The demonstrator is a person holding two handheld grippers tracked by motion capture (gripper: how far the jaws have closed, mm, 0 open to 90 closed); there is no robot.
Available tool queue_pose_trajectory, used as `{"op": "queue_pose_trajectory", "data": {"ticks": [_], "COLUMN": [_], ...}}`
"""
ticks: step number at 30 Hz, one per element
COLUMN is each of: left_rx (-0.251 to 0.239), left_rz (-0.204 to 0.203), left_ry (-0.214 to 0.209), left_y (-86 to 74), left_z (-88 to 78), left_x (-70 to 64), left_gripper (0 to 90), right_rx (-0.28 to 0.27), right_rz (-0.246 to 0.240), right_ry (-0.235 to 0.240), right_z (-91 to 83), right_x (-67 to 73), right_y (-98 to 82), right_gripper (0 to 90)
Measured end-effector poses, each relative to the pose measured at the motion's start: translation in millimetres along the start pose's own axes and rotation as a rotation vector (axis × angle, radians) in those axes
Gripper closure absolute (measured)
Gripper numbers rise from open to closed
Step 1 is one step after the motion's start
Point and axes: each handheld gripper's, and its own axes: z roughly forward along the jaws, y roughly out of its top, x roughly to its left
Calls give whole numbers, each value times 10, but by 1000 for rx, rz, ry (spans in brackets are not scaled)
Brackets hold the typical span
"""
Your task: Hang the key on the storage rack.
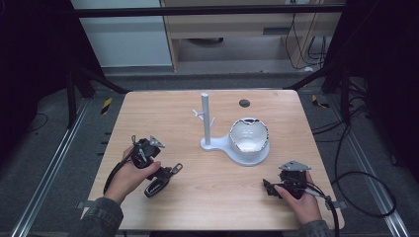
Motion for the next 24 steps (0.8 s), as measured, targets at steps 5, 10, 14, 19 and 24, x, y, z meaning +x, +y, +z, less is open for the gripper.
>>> {"op": "queue_pose_trajectory", "data": {"ticks": [5,10,14,19,24], "left_rx": [100,129,118,181,235], "left_rz": [37,89,88,68,81], "left_ry": [-6,-27,-49,-64,-95], "left_y": [163,264,325,347,356], "left_z": [78,188,261,335,369], "left_x": [-134,-265,-238,-241,-248], "left_gripper": [59,54,72,139,238], "right_rx": [-1,2,2,2,0], "right_rz": [-8,-3,-3,-3,-12], "right_ry": [-1,2,3,2,11], "right_z": [-2,-8,-9,-9,-14], "right_x": [-10,-11,-11,-11,-19], "right_y": [-6,-8,-8,-9,-15], "right_gripper": [4,5,4,5,5]}}
